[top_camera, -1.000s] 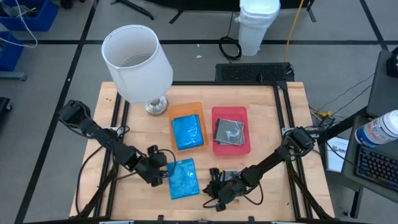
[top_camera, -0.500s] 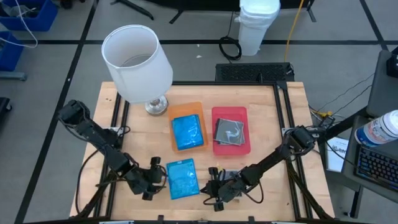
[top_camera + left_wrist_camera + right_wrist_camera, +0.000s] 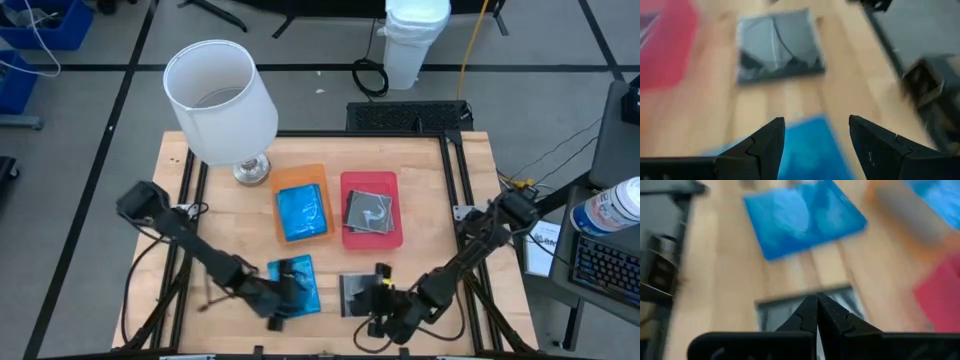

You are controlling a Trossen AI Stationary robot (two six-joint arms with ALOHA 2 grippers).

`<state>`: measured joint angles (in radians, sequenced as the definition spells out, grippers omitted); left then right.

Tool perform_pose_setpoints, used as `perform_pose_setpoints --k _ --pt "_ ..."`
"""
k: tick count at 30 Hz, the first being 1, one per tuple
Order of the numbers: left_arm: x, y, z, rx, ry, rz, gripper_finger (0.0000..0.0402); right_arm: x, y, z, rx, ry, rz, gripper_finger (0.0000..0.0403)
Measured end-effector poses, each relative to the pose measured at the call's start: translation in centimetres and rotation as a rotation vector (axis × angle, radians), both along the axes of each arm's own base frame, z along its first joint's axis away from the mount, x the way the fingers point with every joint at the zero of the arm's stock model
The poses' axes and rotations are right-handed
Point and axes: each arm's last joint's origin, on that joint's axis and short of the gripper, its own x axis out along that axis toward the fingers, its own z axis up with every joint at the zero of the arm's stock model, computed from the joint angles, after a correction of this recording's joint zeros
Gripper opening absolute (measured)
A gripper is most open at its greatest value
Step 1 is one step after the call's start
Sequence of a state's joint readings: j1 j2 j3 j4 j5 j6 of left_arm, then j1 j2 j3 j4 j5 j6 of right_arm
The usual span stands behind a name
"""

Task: Pick & place jewel cases by type
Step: Put the black CD case into the pink bin

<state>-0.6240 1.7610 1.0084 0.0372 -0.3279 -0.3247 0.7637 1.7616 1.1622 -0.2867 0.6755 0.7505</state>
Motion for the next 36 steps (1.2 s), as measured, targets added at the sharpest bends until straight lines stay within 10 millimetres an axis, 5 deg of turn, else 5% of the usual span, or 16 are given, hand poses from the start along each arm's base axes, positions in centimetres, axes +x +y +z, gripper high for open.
perform_pose_setpoints --k 7,14,18,22,28,36 --pt "6.5 -2.1 -0.6 0.186 0.153 -0.124 0.0225 -2.9 1.0 -1.0 0.002 0.181 0.037 0.0000" --pt "10.4 0.4 -0.7 0.035 0.178 -0.098 0.0225 -6.8 4.3 -1.0 -0.029 0.140 0.166 0.0000" --pt "11.9 3.2 -0.5 -0.081 0.177 0.059 0.0225 -7.9 5.2 -1.6 -0.039 0.117 0.150 0.0000" --pt "12.3 4.6 -0.6 -0.099 0.194 0.093 0.0225 -8.0 5.6 -3.2 -0.027 0.183 0.152 0.0000" --pt "11.6 2.3 -1.8 0.116 0.160 -0.051 0.0225 -8.0 5.5 -4.9 0.044 0.285 0.070 0.0000" --pt "11.0 -0.2 -2.5 0.167 0.121 -0.137 0.0225 -8.5 4.5 -4.6 0.046 0.289 -0.073 0.0000"
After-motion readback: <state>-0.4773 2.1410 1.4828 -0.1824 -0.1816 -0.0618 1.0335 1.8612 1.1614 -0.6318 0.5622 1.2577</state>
